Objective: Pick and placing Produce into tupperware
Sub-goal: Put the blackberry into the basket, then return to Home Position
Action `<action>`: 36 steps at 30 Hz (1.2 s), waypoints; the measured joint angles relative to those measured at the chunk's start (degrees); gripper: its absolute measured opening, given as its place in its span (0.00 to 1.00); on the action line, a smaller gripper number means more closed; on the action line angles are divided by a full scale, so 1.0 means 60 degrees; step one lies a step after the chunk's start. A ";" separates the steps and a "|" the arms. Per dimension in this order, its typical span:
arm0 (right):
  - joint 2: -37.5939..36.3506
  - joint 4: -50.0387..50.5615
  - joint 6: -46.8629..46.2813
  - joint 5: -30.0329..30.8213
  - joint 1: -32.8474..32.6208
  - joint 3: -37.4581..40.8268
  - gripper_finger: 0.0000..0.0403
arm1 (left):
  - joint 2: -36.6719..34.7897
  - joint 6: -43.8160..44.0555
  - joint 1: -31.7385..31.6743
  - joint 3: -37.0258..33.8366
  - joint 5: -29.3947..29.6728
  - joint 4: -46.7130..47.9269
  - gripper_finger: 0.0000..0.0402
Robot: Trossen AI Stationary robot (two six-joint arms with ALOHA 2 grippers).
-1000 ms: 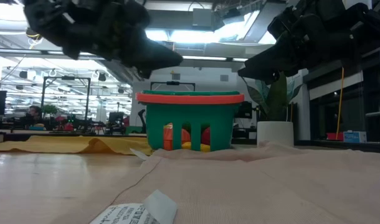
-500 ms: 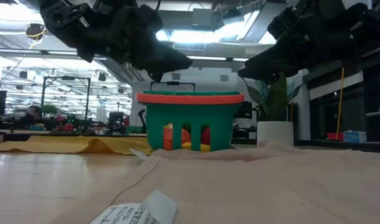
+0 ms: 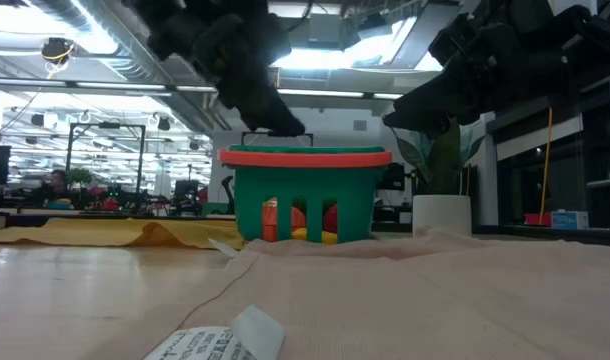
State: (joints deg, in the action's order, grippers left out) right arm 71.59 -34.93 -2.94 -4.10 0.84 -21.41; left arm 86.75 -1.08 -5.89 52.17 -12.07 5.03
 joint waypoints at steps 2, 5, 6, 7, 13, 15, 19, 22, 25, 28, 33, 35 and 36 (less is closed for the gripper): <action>0.0000 0.0113 -0.0107 0.0000 -0.0003 0.0004 0.56 | 0.0187 -0.0101 0.0000 0.0365 0.0007 0.0596 0.21; 0.0000 0.0208 -0.0259 0.0000 -0.0003 0.0004 0.56 | 0.0542 -0.0106 0.0000 0.0789 -0.0103 0.1199 0.21; 0.0000 0.0214 -0.0259 -0.0001 -0.0006 0.0004 0.56 | 0.0637 -0.0106 0.0003 0.0886 -0.0174 0.1248 0.21; 0.0000 0.0216 -0.0259 -0.0004 -0.0023 0.0004 0.56 | 0.0699 -0.0106 0.0019 0.0958 -0.0190 0.1357 0.22; 0.0000 0.0297 -0.0328 -0.0004 -0.0141 0.0004 0.56 | 0.0999 -0.0194 0.0058 0.1128 0.0036 0.1322 0.26; 0.0000 0.0300 -0.0330 -0.0001 -0.0225 0.0004 0.56 | 0.0996 -0.0182 0.0057 0.1135 0.0518 0.1274 0.29; 0.0000 0.0323 -0.0257 -0.0001 -0.0388 0.0004 0.56 | 0.0879 -0.0125 0.0069 0.1139 0.0666 0.1210 0.34; 0.0000 0.0319 -0.0215 -0.0004 -0.0490 0.0004 0.56 | 0.0890 -0.0125 0.0080 0.1139 0.0649 0.1267 0.37; 0.0000 0.0323 -0.0212 -0.0004 -0.0506 0.0004 0.56 | 0.0890 -0.0119 0.0073 0.1139 0.0651 0.1263 0.39; 0.0000 0.0296 -0.0201 -0.0003 -0.0506 0.0004 0.56 | 0.0829 -0.0131 0.0112 0.1136 0.0652 0.1419 0.40; -0.0038 -0.0042 -0.0180 -0.0004 -0.0506 0.0004 0.56 | 0.0093 -0.0179 0.0391 0.1121 0.0651 0.1899 0.40; -0.0134 -0.0041 -0.0227 -0.0004 -0.0506 0.0006 0.56 | -0.0291 -0.0264 0.0559 0.1120 0.0651 0.2015 0.39; -0.0181 -0.0054 -0.0248 -0.0006 -0.0506 0.0007 0.56 | -0.0540 -0.0283 0.0653 0.1066 0.0648 0.2109 0.39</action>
State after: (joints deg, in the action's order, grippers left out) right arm 70.50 -35.25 -4.43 -4.13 -2.20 -21.37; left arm 83.51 -2.77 -1.97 58.56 -8.19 17.68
